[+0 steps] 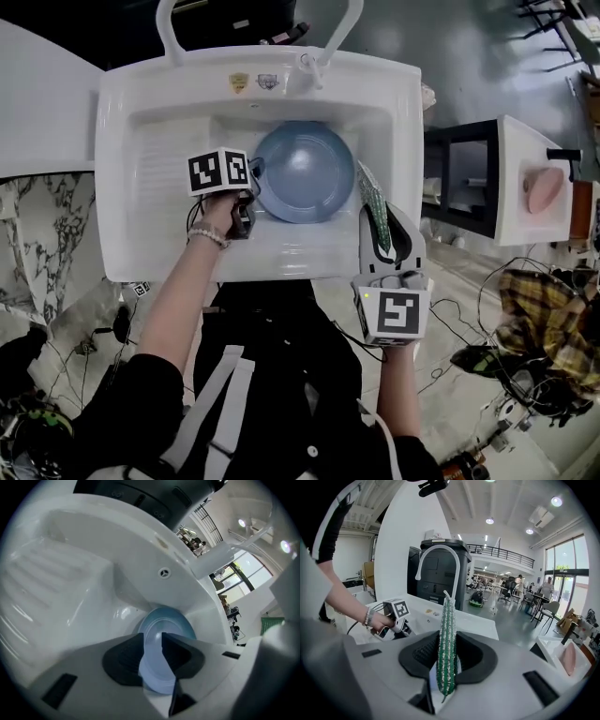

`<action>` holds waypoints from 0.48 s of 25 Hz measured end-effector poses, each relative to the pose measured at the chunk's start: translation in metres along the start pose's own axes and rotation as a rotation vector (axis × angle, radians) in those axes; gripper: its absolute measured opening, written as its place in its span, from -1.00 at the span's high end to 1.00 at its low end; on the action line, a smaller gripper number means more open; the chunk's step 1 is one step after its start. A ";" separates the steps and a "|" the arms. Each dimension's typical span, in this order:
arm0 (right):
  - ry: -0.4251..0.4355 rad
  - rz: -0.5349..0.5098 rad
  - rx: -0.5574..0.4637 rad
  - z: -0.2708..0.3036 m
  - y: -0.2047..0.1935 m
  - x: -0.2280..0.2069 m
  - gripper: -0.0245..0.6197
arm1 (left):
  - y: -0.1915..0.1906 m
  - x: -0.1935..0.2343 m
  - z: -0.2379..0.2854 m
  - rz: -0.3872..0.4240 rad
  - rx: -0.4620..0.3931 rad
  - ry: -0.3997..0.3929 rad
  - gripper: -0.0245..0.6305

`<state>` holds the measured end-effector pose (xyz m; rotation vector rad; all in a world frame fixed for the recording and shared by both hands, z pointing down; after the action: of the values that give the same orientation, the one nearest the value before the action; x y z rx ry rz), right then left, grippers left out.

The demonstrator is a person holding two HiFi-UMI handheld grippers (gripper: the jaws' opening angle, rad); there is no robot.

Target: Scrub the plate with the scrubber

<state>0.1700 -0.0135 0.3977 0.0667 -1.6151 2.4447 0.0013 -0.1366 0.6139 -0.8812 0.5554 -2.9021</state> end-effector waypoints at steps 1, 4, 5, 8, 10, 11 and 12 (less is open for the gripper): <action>0.004 -0.004 -0.003 0.000 0.002 0.002 0.63 | 0.005 -0.004 -0.007 0.031 -0.016 -0.001 0.60; 0.018 0.000 0.002 -0.001 0.010 0.010 0.63 | 0.018 -0.017 -0.030 0.130 -0.082 0.000 0.92; 0.029 0.005 -0.013 -0.002 0.014 0.014 0.63 | 0.021 -0.023 -0.039 0.152 -0.103 -0.017 0.92; 0.035 0.005 -0.052 -0.005 0.023 0.021 0.63 | 0.033 -0.050 -0.063 0.193 -0.170 -0.113 0.92; 0.034 0.002 -0.085 -0.008 0.036 0.026 0.63 | 0.042 -0.065 -0.082 0.213 -0.228 -0.165 0.93; 0.039 0.000 -0.113 -0.009 0.044 0.029 0.63 | 0.047 -0.072 -0.094 0.223 -0.262 -0.184 0.92; 0.043 -0.002 -0.139 -0.010 0.051 0.033 0.63 | 0.053 -0.078 -0.106 0.234 -0.299 -0.202 0.92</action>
<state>0.1288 -0.0191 0.3526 -0.0057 -1.7595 2.3085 0.0061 -0.1395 0.4721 -1.0469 1.0142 -2.5231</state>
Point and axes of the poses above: the fingertips, and each gripper's own axes: z forward along the fingers, x to its left, y out of its top, the point moved 1 cm from there along -z, backward along the fingers, and after that the axes turned 7 degrees about -x, right-handed, at the moved point
